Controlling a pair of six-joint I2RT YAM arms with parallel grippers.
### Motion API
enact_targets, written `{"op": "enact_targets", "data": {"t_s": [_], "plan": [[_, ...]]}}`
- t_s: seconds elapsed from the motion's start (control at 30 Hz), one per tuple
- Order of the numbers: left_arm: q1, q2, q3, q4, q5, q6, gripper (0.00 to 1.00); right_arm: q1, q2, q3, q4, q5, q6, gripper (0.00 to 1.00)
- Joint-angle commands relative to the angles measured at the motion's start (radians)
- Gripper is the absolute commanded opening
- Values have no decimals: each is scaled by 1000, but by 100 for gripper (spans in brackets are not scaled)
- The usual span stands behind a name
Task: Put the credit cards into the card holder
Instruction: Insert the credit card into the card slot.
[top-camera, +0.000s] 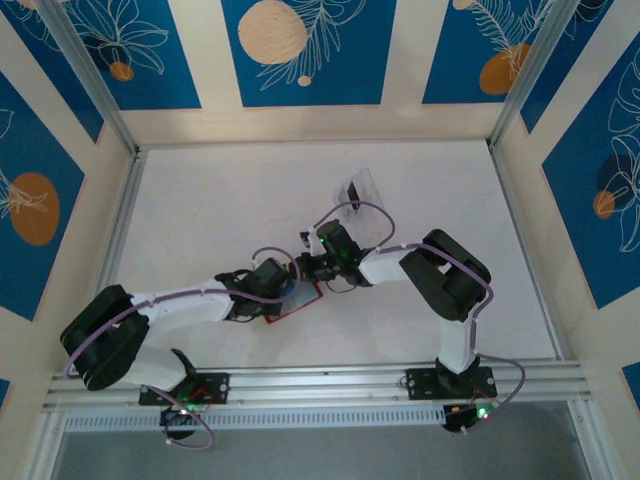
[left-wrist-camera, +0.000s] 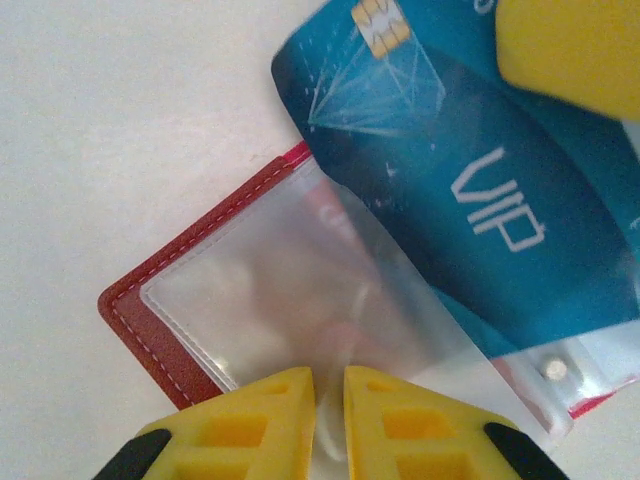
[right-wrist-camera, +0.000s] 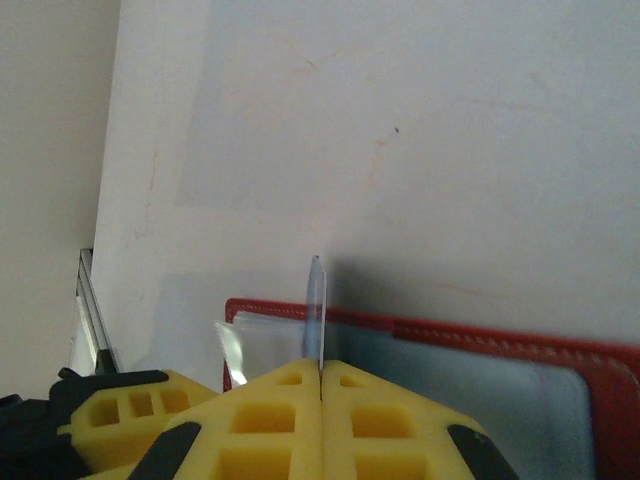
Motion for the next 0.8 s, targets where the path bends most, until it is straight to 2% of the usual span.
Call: {"op": "enact_targets", "data": {"t_s": [0.0,0.2,0.4,0.5,0.6,0.77], "plan": [[-10,25,-30,-68,5,3,16,26,-21,-49,-27,-15,6,0],[-11,12,-17,-78,2,-6,17,43,-35,-69,-75,-9,-16,0],[-5,-92,-11,-125,-9,-43,29,44,-14,-38,-140,5,-42,0],[15,-140,-16,-178,-25,-88,30,43,3,-30,-145,-2,-42,0],[52,-154,-22,-269,-42,-156,25,43,9,-23,-152,-4,-42,0],[78,-145,-58,-268,-23,-196,12,41,8,-12,-169,-6,-52,0]]}}
